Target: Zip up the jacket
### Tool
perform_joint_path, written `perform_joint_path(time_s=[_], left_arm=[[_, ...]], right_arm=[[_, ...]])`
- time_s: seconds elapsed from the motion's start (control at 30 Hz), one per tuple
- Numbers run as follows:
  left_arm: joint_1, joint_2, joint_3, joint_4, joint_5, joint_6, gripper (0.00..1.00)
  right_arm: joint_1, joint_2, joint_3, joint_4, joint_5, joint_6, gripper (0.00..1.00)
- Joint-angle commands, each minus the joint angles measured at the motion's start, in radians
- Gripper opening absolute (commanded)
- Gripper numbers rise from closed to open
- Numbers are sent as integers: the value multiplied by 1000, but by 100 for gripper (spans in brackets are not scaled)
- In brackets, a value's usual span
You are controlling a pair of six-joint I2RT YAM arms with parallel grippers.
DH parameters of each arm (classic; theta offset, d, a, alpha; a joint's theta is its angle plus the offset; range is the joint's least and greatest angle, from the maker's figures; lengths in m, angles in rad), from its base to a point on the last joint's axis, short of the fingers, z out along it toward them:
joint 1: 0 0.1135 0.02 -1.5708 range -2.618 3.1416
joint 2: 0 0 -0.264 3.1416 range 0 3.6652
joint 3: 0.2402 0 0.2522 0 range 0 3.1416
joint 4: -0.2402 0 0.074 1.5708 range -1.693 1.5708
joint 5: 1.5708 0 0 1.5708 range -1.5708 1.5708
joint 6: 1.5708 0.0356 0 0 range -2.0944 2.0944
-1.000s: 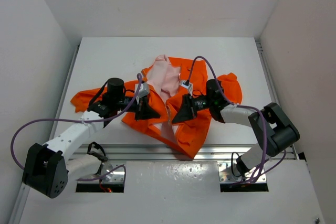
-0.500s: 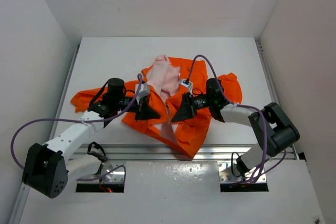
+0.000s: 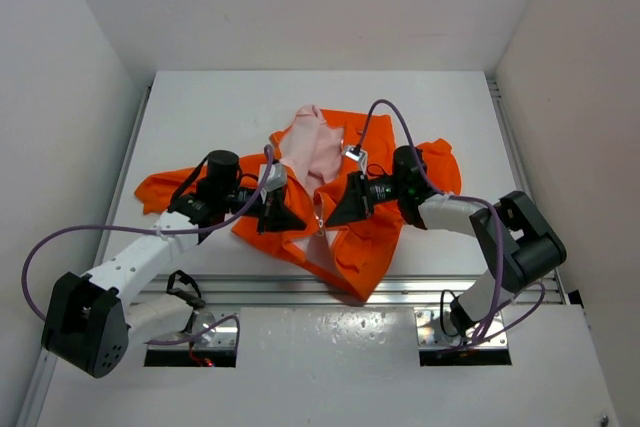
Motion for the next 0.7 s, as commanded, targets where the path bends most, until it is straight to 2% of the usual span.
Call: perform_joint_path(time_s=[0.0,0.27,0.37,0.4,0.5,0.67], left_arm=[[-17,-29,6,-1,67,60,0],[-26,-9,36,-51,48,133,0],[-26,-9,47,-51,48,143,7],[-26,-9,59,-51,48,143,15],[-26,-9,59,-38,68,98,24],[-26,23,69,47,128,-23,32]], right_arm=[[-4,-5,44,130,-3,23,0],[26,-28,12,196,-55,55,0],[31,-40,-5,197,-60,46,0],[30,-45,-22,199,-60,47,0],[36,-51,-37,203,-52,46,0],[37,-54,-39,196,-49,41,0]])
